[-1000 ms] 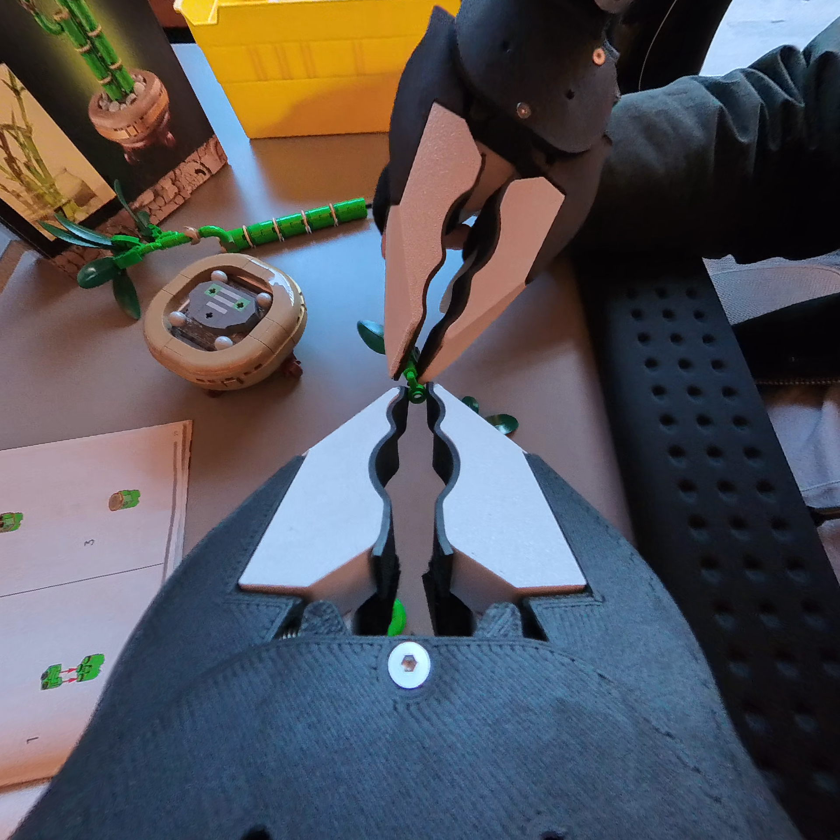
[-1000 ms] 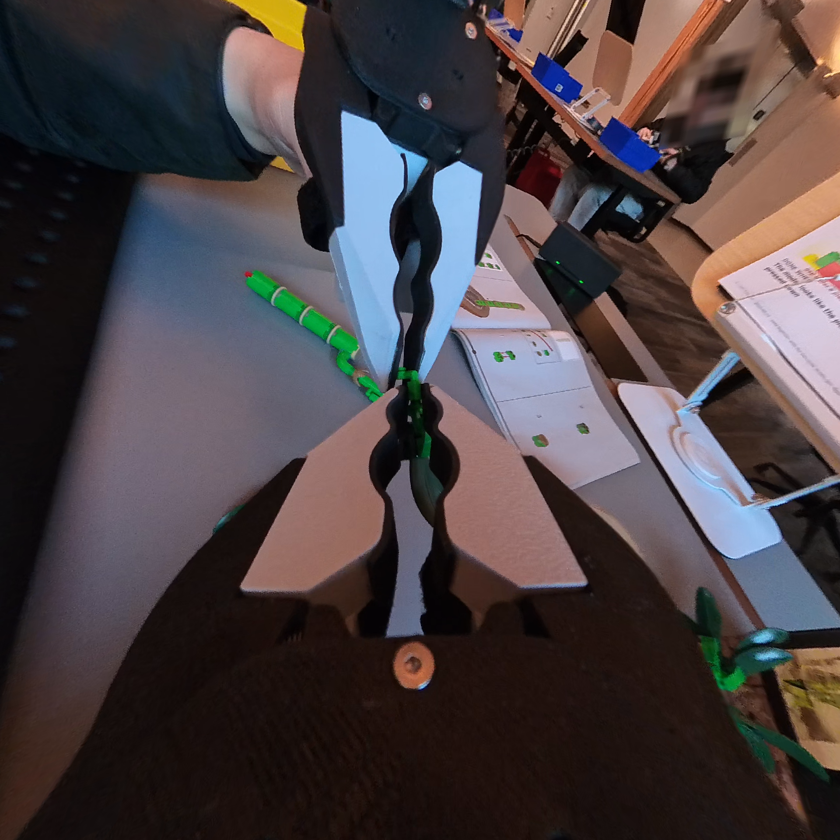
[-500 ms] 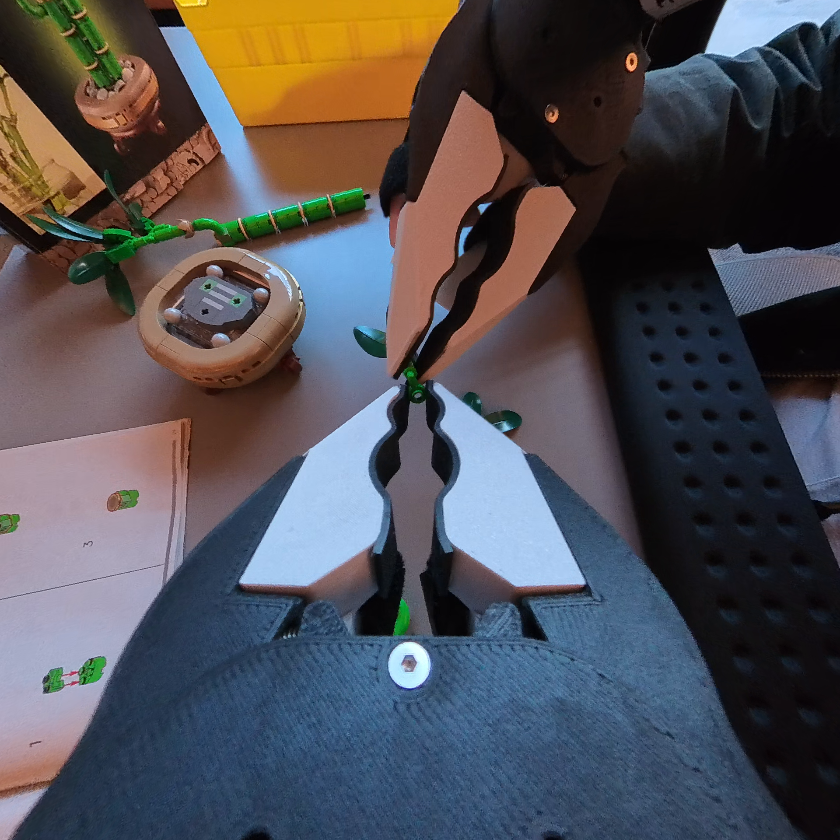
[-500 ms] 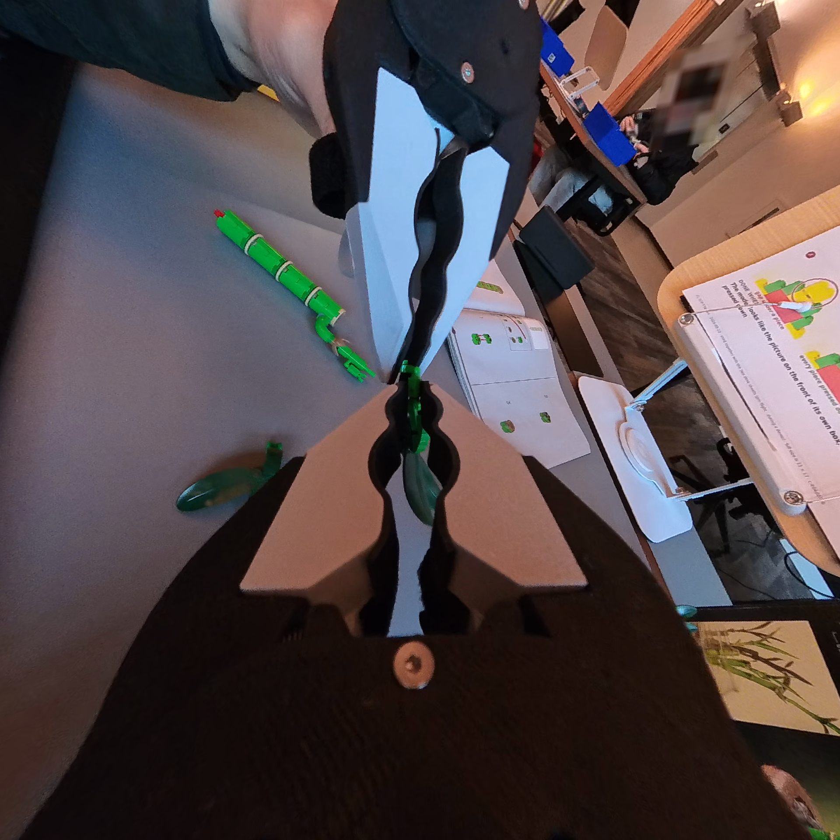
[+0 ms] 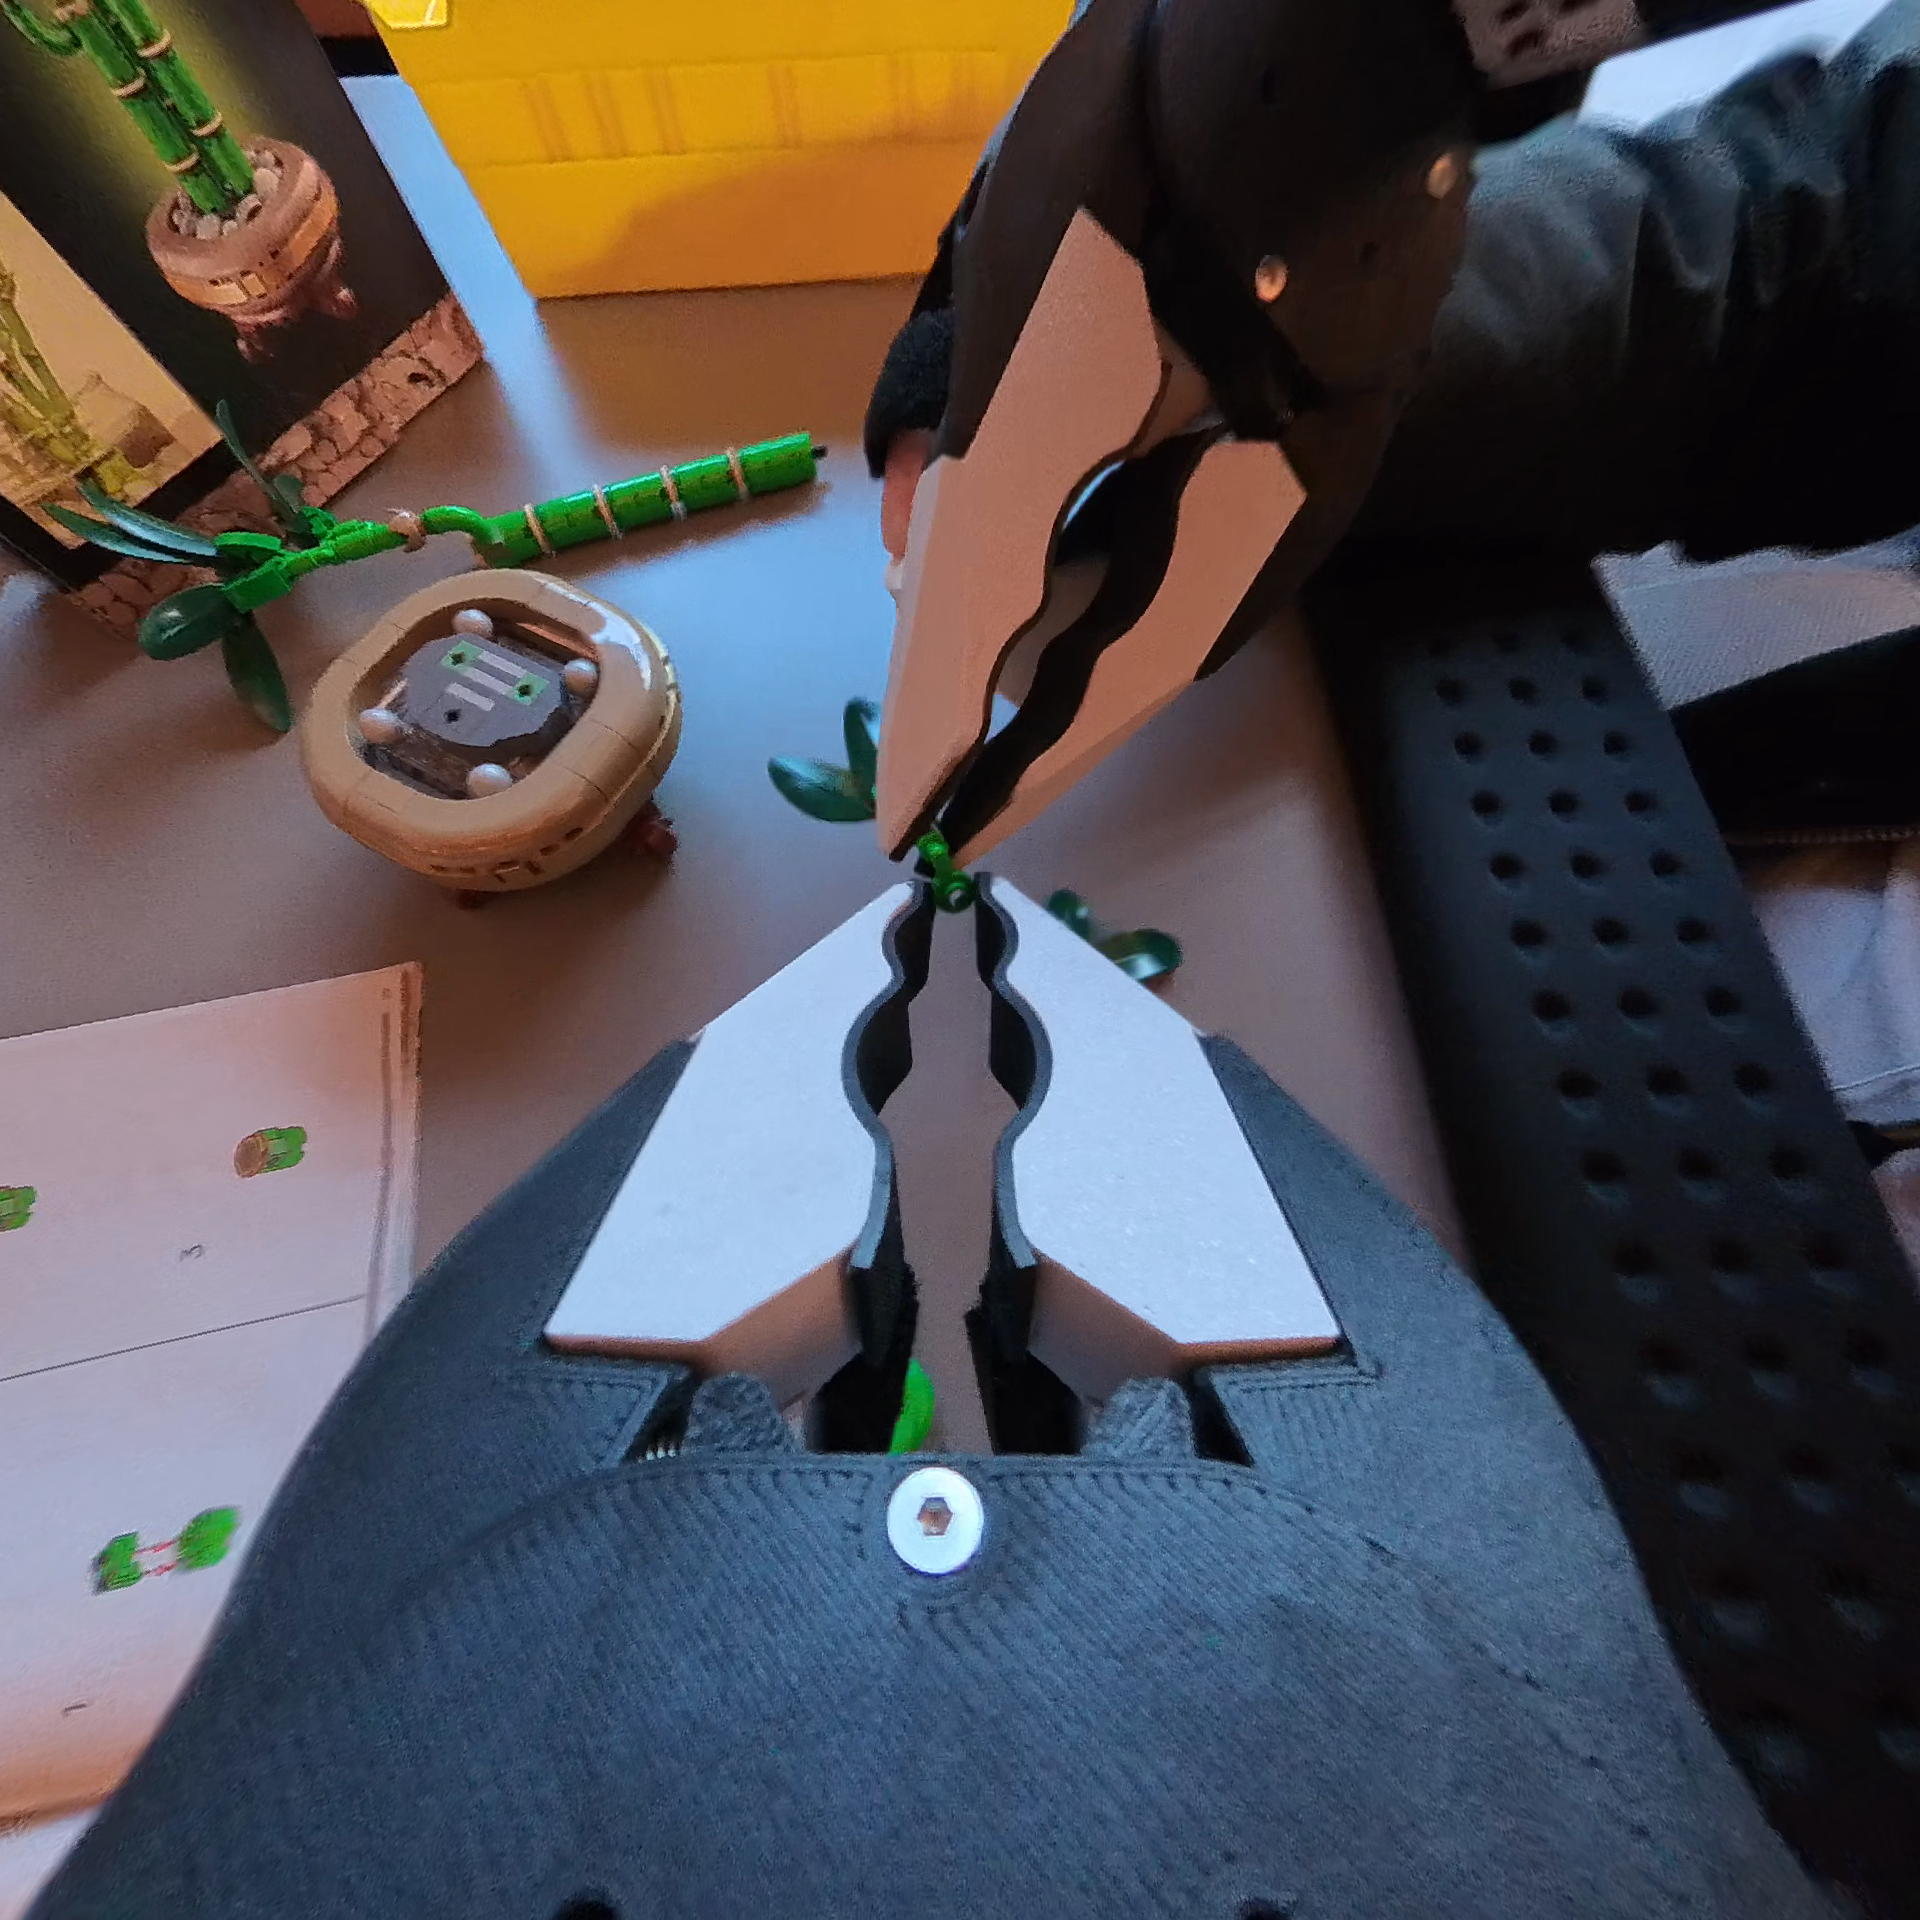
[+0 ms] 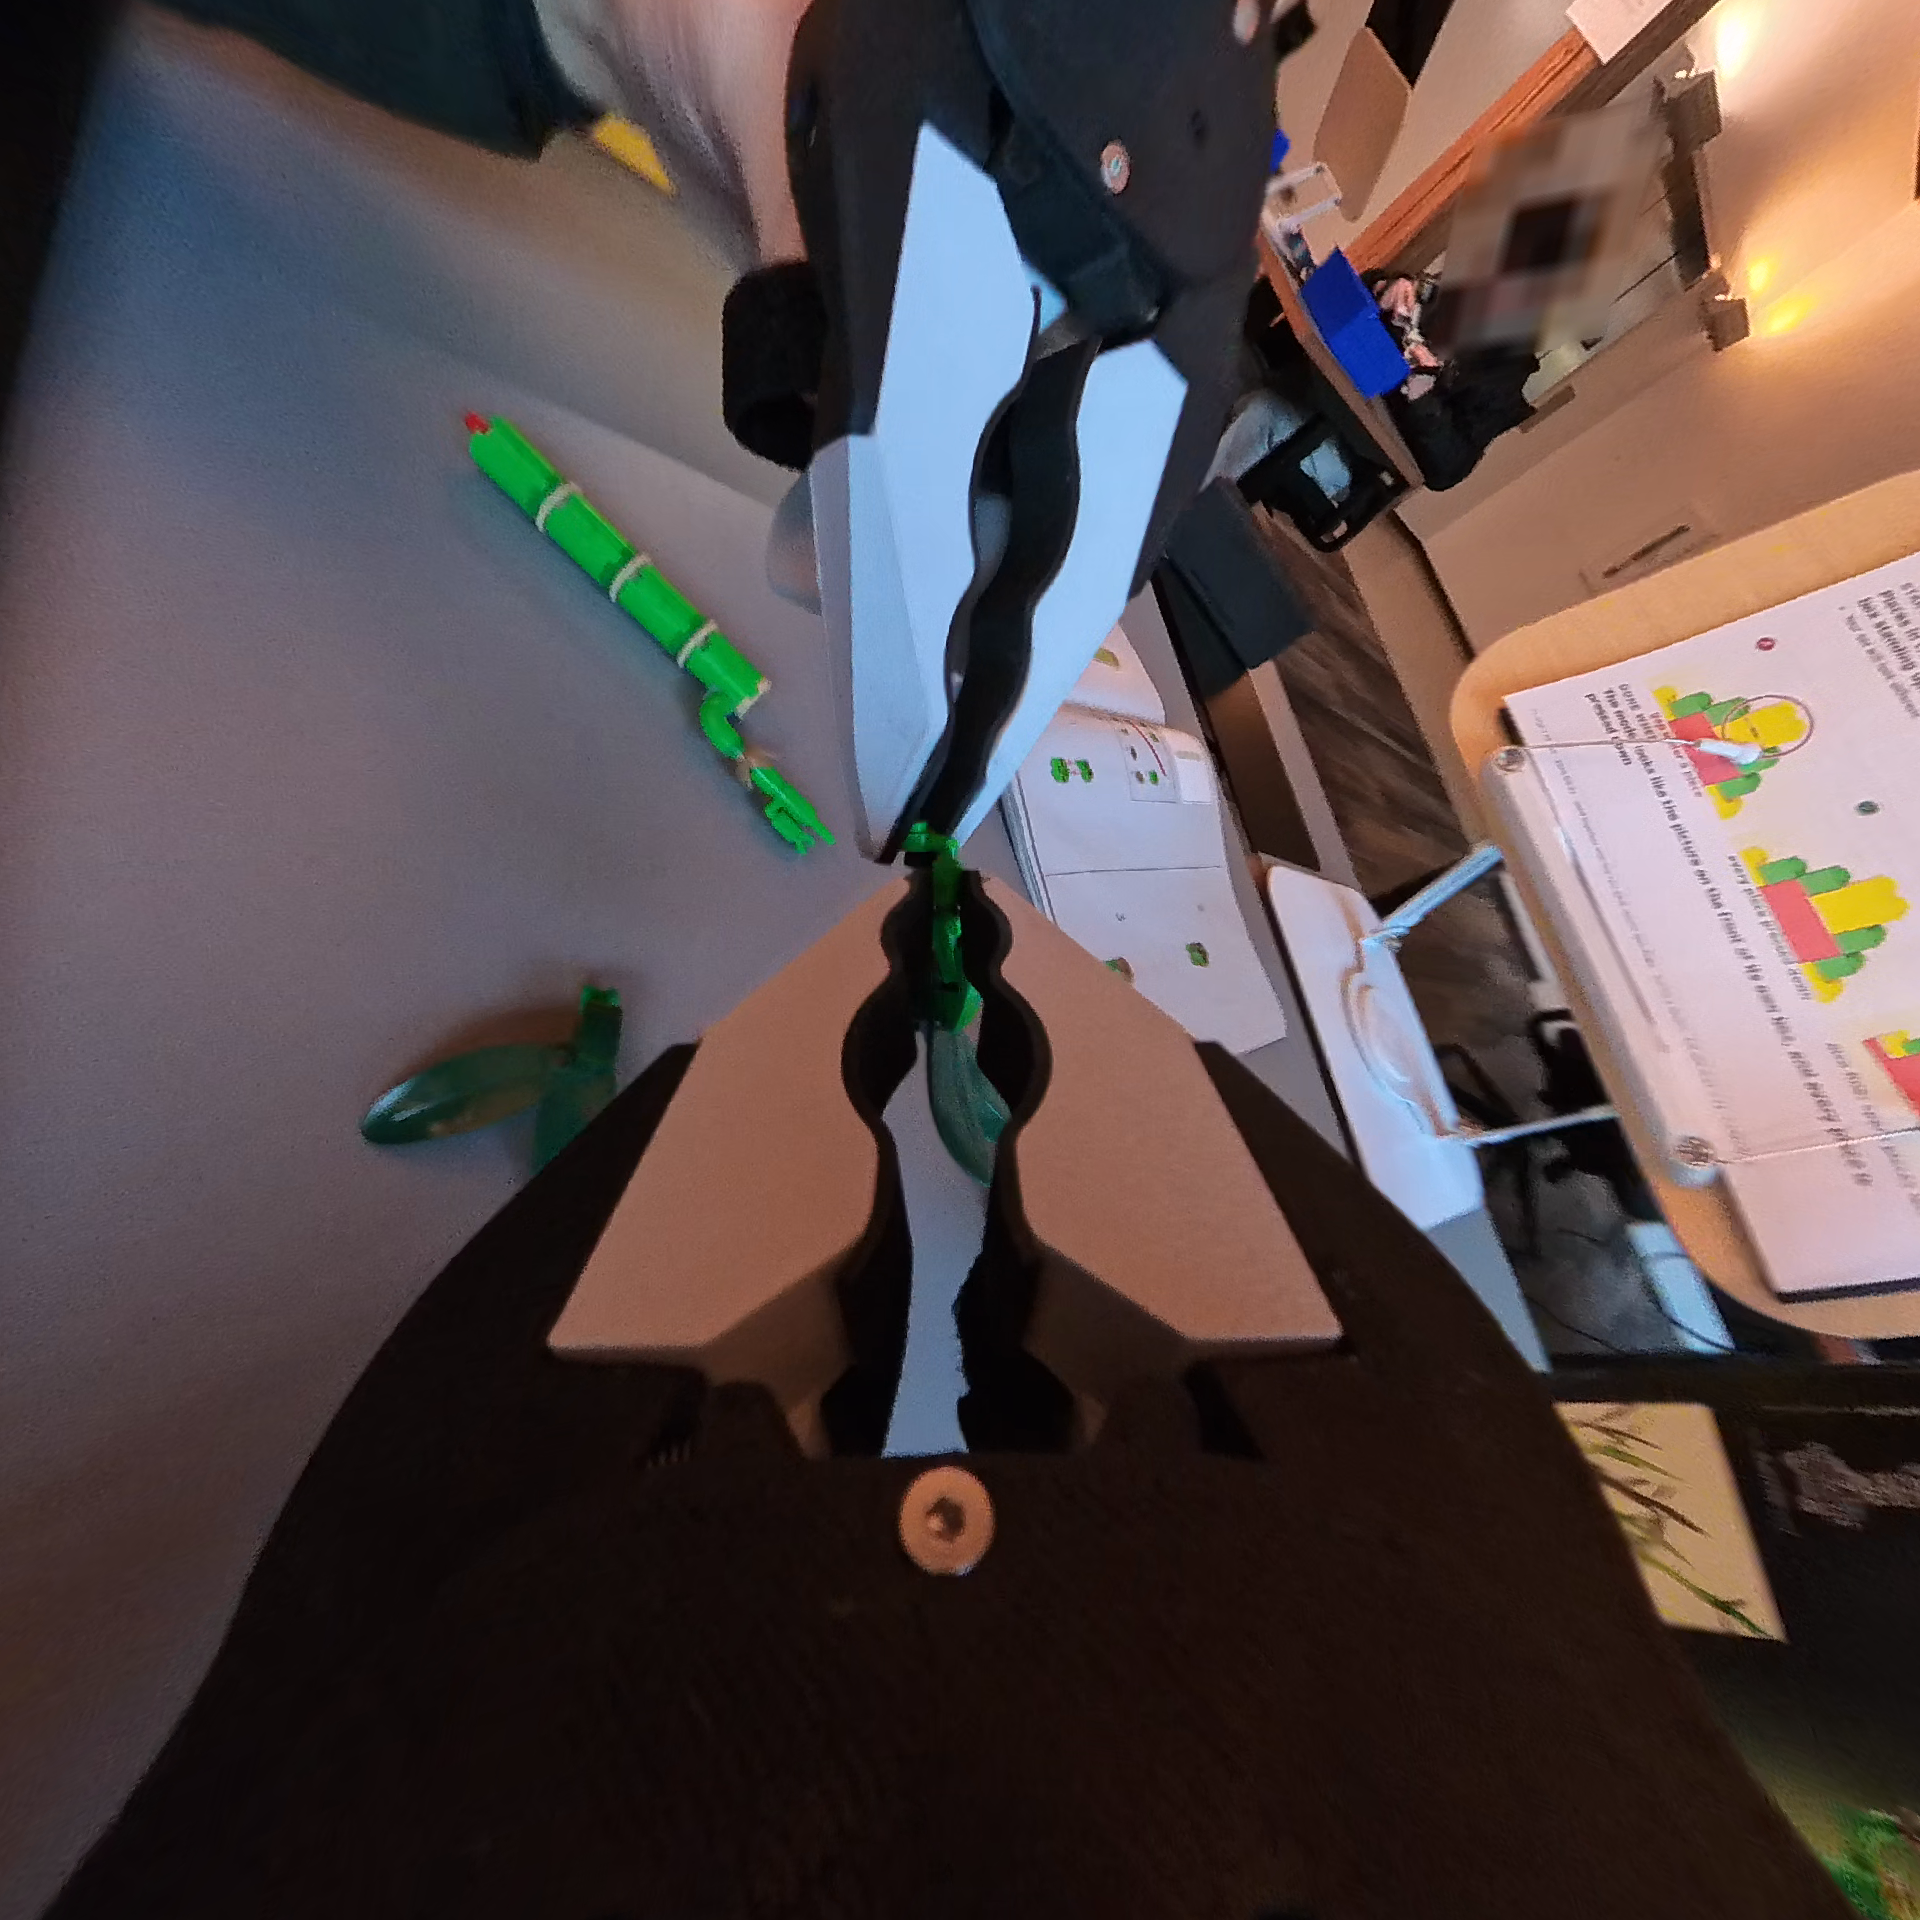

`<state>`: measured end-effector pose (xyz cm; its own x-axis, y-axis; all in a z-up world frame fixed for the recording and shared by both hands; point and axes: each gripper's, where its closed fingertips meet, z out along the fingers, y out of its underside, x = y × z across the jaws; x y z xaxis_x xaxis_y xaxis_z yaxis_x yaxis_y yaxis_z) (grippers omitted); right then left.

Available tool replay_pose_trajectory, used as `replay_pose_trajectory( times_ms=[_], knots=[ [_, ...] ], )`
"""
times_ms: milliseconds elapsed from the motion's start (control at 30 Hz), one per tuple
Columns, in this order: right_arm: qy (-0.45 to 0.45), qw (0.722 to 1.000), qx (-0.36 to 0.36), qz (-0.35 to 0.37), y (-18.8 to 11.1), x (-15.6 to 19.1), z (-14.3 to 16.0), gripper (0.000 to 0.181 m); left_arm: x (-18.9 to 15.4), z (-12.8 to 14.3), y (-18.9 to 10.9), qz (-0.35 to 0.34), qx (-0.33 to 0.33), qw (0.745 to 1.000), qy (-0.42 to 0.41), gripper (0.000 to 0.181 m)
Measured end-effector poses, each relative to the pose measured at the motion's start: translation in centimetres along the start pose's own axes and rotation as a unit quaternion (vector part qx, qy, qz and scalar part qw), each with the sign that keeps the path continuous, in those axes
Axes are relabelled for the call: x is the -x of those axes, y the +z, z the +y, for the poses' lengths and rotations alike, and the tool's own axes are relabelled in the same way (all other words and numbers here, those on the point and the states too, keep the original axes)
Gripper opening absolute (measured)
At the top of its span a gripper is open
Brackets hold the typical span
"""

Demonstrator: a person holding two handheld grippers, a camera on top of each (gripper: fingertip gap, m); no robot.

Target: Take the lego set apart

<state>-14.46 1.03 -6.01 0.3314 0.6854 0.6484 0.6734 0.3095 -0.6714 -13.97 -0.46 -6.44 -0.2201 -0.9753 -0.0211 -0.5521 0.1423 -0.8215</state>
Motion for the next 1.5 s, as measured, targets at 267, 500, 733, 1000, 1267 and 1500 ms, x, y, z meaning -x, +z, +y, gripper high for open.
replay_pose_trajectory(
  times_ms=[267,500,733,1000,1267,1500],
  knots=[
    [-0.053,0.997,0.050,0.029,0.7,-0.2,1.4,0.004,0.7,-0.3,-0.1,-0.038,-0.007,0.999,0.010,0.016],
    [-0.053,0.996,0.062,0.025,1.1,0.2,1.6,0.004,1.2,0.1,0.4,-0.059,0.005,0.998,0.021,0.000],
    [-0.042,0.997,0.060,0.031,1.0,-0.1,1.4,0.004,1.5,0.3,0.4,-0.071,0.011,0.997,0.029,0.002],
    [-0.032,0.996,0.075,0.031,1.3,0.0,1.9,0.004,1.9,0.7,0.8,-0.088,0.021,0.995,0.036,0.002],
    [-0.022,0.997,0.046,0.053,1.1,-0.7,0.8,0.005,1.8,-0.2,0.0,-0.072,0.000,0.997,0.023,0.001],
    [-0.035,0.996,0.069,0.040,1.4,-0.2,1.5,0.003,1.8,0.6,0.5,-0.066,0.021,0.997,0.018,0.001]
  ],
)
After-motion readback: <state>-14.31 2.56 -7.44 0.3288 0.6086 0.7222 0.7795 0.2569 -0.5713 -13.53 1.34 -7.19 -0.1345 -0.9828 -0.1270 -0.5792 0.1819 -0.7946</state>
